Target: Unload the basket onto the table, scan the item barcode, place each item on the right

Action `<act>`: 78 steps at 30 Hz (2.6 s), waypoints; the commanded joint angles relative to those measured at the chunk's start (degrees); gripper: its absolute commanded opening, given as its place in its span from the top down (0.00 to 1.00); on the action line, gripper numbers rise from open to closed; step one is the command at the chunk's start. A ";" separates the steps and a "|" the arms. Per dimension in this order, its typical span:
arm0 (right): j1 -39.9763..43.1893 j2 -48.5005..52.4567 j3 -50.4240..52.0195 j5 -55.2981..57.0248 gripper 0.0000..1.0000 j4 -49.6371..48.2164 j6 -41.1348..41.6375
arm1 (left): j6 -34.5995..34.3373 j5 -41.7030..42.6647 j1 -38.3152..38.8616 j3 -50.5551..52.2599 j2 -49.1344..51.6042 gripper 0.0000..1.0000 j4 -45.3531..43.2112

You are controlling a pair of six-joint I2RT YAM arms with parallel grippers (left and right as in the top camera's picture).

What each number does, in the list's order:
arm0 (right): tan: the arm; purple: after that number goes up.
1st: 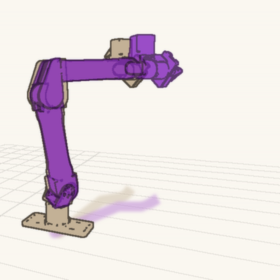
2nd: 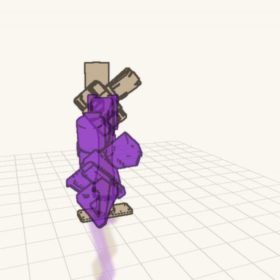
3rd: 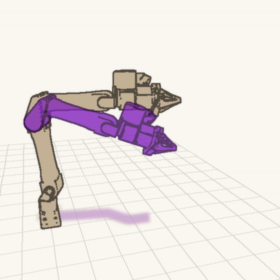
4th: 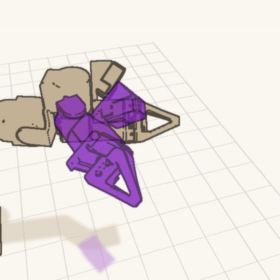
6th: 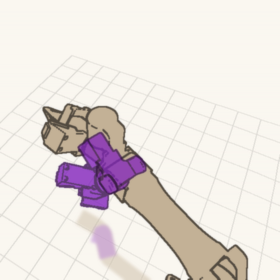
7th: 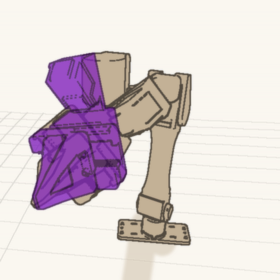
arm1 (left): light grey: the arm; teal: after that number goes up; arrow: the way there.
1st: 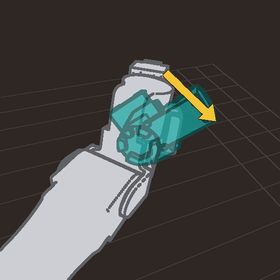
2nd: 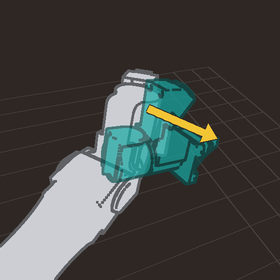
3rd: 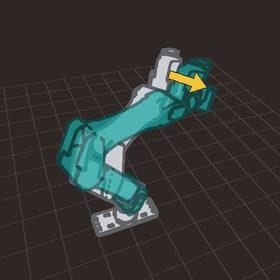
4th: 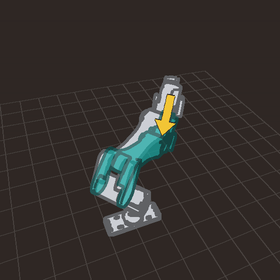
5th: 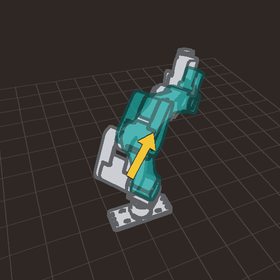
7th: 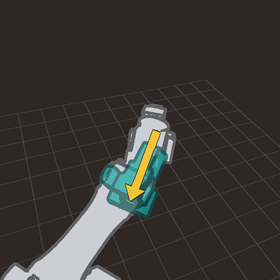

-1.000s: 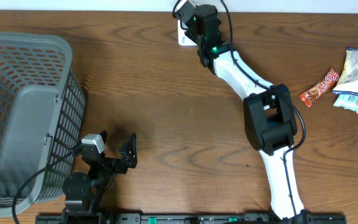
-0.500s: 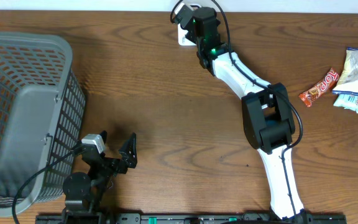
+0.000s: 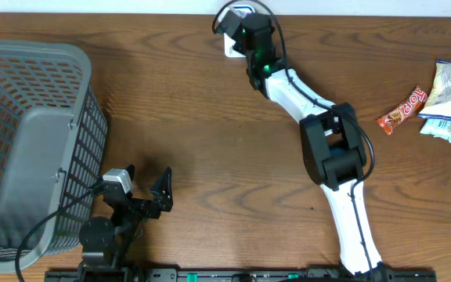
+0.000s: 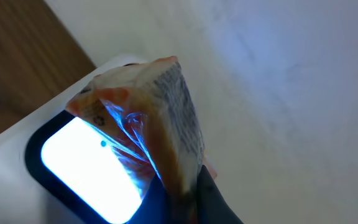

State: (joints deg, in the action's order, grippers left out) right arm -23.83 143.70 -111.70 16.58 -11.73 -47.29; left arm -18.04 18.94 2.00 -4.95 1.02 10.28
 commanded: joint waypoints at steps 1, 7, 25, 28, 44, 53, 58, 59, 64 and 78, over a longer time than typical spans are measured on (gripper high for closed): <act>-0.96 1.73 -1.11 2.91 0.99 0.26 -0.26 | -0.28 -0.33 0.13 0.76 -0.02 0.02 0.39; -1.25 -1.38 -1.14 9.11 0.99 -0.50 -0.33 | -0.28 -0.33 0.13 0.76 -0.02 0.02 0.39; 27.17 -10.16 -0.11 23.15 0.99 51.45 31.15 | -0.28 -0.35 0.11 0.76 -0.02 0.02 0.39; 31.91 -9.79 0.09 20.70 0.93 54.75 38.16 | -0.28 -0.33 0.11 0.76 -0.02 0.02 0.39; 34.47 -36.65 -0.07 -12.44 0.01 60.52 43.65 | -0.28 -0.33 0.13 0.76 -0.02 0.02 0.39; 34.25 -63.30 -0.04 -22.51 0.01 69.26 43.63 | -0.28 -0.35 0.13 0.76 -0.02 0.02 0.39; 34.25 -74.47 -0.04 -22.51 0.01 69.42 43.63 | -0.28 -0.35 0.13 0.76 -0.02 0.02 0.39; 34.25 -76.41 -0.04 -22.51 0.01 69.42 43.63 | -0.28 -0.35 0.13 0.76 -0.02 0.02 0.39; 34.25 -85.48 -0.04 -21.38 0.01 70.99 43.41 | -0.28 -0.35 0.13 0.76 -0.02 0.02 0.39; 34.23 -108.50 13.66 -18.62 0.01 82.03 43.39 | -0.28 -0.35 0.11 0.76 -0.02 0.02 0.39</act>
State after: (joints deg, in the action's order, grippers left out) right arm 10.57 38.85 -103.92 -3.95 71.64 -4.54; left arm -18.04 18.94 2.00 -4.95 1.02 10.26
